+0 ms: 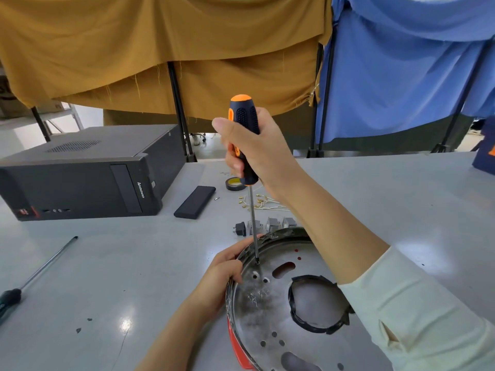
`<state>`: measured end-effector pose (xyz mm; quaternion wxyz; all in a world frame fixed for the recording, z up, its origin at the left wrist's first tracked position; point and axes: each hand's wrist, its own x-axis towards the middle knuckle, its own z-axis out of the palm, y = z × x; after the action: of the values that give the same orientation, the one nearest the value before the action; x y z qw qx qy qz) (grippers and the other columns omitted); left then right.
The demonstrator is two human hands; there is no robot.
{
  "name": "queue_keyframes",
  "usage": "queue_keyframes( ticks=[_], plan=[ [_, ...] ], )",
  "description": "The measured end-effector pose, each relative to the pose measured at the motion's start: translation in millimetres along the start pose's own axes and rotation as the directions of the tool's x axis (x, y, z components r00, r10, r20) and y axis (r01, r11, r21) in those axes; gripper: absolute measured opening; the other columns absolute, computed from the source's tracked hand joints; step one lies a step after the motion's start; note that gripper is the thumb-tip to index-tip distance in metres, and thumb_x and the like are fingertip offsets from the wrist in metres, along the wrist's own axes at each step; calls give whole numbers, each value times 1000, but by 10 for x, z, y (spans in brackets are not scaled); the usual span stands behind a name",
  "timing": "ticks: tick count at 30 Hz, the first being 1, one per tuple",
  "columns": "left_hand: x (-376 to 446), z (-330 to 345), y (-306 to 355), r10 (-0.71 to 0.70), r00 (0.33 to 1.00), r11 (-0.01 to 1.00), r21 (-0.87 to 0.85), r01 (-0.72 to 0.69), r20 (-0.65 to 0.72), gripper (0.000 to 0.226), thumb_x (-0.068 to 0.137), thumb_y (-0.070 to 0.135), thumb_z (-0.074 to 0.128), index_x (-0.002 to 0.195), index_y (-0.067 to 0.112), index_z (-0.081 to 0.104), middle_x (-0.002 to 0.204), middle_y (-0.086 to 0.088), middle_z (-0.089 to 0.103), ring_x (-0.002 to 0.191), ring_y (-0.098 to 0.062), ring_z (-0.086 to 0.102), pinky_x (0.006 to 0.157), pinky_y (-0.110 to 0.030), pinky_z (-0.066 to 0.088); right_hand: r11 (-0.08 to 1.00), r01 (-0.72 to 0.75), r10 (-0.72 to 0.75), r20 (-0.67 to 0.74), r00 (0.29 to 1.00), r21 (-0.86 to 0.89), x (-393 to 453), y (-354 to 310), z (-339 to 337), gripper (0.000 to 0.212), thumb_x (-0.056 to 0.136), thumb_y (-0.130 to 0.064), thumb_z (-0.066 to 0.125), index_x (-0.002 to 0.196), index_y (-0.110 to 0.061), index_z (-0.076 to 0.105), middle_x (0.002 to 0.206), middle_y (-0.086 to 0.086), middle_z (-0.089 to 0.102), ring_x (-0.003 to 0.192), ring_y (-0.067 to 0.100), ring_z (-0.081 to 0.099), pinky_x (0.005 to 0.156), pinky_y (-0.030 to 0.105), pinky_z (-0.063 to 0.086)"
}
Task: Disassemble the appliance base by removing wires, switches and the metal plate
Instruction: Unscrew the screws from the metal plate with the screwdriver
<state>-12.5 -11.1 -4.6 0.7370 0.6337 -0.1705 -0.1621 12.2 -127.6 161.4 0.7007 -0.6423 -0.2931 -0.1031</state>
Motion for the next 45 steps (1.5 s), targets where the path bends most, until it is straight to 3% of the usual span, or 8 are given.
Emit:
queue_keyframes(
  ticks=[3, 9, 16, 22, 25, 33, 41, 45],
  plan=[
    [-36, 5, 26, -12, 1000, 1000, 14, 12, 20, 74, 53, 1, 39, 118, 25, 67, 120, -6, 66, 114, -18, 61, 81, -19, 51, 960, 41, -93, -175, 980, -276, -67, 30, 12, 32, 89, -22, 65, 101, -9, 38, 77, 1, 51, 61, 16, 56, 56, 30, 52],
    [-57, 30, 70, -2, 1000, 1000, 31, 2, 3, 71, 53, 0, 39, 110, 27, 71, 112, -6, 70, 101, -14, 66, 73, -15, 51, 990, 62, -93, -252, 963, -128, -84, 42, 102, 28, 87, -17, 66, 75, -19, 40, 60, -3, 39, 47, 12, 38, 47, 24, 35],
    [-45, 6, 64, -9, 1000, 998, 64, 9, 3, 72, 53, -1, 39, 111, 28, 70, 108, -7, 71, 91, -14, 68, 71, -20, 52, 976, -105, 72, 170, 983, 192, -43, -9, 24, 26, 90, -12, 59, 72, -18, 41, 53, -4, 40, 36, 10, 30, 39, 15, 27],
    [-44, 11, 61, -7, 1000, 998, 59, 7, 5, 71, 53, 0, 39, 111, 28, 70, 106, -7, 71, 88, -14, 68, 70, -21, 52, 976, 64, -110, -221, 969, -206, -140, -11, 46, 27, 85, -25, 69, 88, -17, 44, 65, -5, 53, 58, 22, 59, 51, 26, 52],
    [-37, 14, 64, -5, 1000, 999, 32, 5, 4, 71, 52, -1, 39, 109, 26, 71, 105, -6, 72, 89, -13, 68, 70, -22, 53, 962, 24, -98, -265, 959, -270, -136, -22, 72, 21, 88, -28, 64, 84, -18, 47, 67, 1, 48, 60, 18, 52, 56, 25, 47],
    [-37, 6, 56, -20, 1000, 1000, 24, 20, -2, 73, 50, -2, 38, 114, 18, 69, 99, -10, 72, 77, -15, 68, 61, -20, 52, 973, -95, 64, 148, 987, 213, -41, -25, -36, 18, 86, -14, 57, 73, -15, 45, 53, -2, 42, 37, 10, 31, 40, 17, 29],
    [-32, 3, 59, -25, 999, 999, 43, 27, -33, 71, 51, 0, 39, 108, 27, 72, 102, -7, 72, 82, -12, 68, 65, -17, 51, 989, 129, -116, -167, 979, 69, -85, 108, -52, 16, 89, -22, 63, 90, -12, 50, 75, 8, 56, 56, 16, 50, 50, 25, 46],
    [-40, 1, 55, -35, 999, 998, 45, 37, -33, 72, 50, 2, 40, 111, 24, 70, 104, -10, 71, 85, -15, 68, 66, -21, 52, 916, -79, 7, 181, 983, 393, -70, 78, -78, 22, 93, -32, 45, 96, -12, 53, 66, -2, 48, 47, 12, 35, 42, 21, 27]
  ],
)
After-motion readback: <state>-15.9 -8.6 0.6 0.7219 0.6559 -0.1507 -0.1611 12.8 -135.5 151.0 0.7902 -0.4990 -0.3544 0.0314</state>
